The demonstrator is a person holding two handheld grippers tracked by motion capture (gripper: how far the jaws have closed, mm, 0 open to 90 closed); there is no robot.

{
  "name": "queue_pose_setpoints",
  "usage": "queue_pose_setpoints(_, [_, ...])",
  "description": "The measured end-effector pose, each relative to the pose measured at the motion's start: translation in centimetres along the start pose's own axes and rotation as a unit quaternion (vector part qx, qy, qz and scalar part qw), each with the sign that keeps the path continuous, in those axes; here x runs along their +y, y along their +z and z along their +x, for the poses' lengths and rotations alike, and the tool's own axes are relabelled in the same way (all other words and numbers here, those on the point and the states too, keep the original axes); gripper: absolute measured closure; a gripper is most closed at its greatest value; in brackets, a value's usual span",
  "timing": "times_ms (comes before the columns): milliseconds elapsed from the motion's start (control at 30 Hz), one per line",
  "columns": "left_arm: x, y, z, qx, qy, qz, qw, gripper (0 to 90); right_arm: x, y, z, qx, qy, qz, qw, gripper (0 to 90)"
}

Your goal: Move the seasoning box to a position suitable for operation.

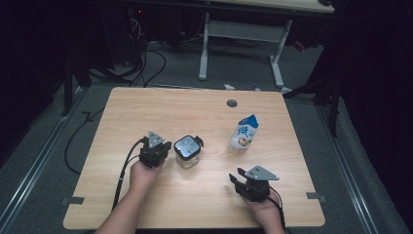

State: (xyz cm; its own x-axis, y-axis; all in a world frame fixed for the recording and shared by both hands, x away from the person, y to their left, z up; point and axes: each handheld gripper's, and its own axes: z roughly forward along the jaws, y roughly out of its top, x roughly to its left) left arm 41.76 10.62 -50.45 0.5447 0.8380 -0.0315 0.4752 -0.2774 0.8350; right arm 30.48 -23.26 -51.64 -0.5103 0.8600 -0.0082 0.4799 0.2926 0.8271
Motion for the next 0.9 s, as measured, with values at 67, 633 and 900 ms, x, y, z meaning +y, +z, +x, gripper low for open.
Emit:
queue_pose_setpoints(67, [0.0, 0.1, 0.1, -0.003, -0.006, -0.001, 1.0, 89.8, 0.0, 0.0, 0.0, 0.001, 0.001, -0.002, 1.0, 58.4])
queue_pose_setpoints(633, [-0.1, 0.2, -0.4, -0.032, 0.003, -0.008, 0.9995, 89.8, -0.2, 0.3, 0.1, -0.006, -0.003, 0.003, 1.0, 54.5])
queue_pose_setpoints(900, [-0.6, -0.5, -1.0, -0.042, 0.005, -0.014, 0.999, 89.8, -0.2, 0.3, 0.1, -0.006, -0.002, 0.002, 1.0, 53.1])
